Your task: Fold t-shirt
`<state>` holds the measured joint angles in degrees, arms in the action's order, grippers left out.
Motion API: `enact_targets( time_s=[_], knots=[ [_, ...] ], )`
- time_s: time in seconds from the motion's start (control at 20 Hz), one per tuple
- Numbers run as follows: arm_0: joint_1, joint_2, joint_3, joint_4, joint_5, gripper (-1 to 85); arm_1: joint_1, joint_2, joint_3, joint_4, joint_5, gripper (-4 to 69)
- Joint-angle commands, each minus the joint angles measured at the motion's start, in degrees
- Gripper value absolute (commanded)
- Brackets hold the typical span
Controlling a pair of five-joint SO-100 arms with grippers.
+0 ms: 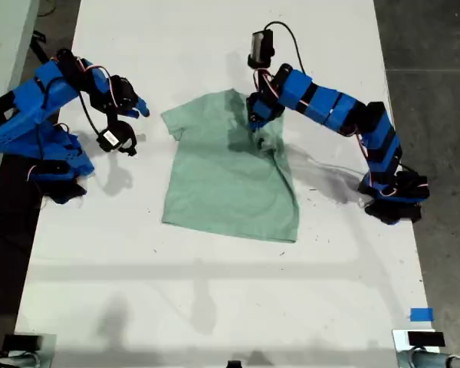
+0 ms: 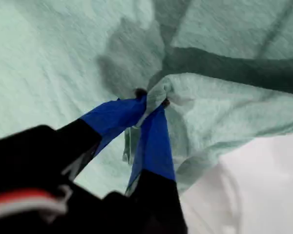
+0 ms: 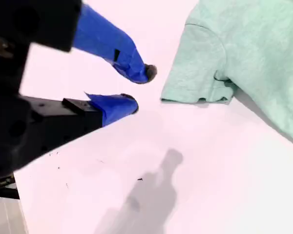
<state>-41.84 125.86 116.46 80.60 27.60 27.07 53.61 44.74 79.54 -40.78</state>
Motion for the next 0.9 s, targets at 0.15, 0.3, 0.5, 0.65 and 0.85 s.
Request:
enact_targets(
  time_s=[0.15,0.3,0.5,0.65,0.85],
  knots=[
    [-0.62,0.18,0.35,-2.37,-0.09,8.1,-3.43,0.18,-5.01,-6.24,1.76,-0.6],
    [-0.44,0.18,0.7,-2.81,-0.18,8.1,-3.6,-1.41,-5.01,-7.47,1.93,-0.7],
    [-0.26,0.18,1.32,-3.08,-0.26,8.4,-4.57,-1.58,-6.24,-7.82,0.62,28.1],
    [-0.09,0.18,1.58,-3.08,-0.35,12.0,-3.69,4.57,-5.98,-0.88,0.62,23.9],
    [0.0,-1.32,0.62,-5.19,-0.26,14.7,-0.79,16.52,-2.64,9.93,-1.14,21.5]
  ],
)
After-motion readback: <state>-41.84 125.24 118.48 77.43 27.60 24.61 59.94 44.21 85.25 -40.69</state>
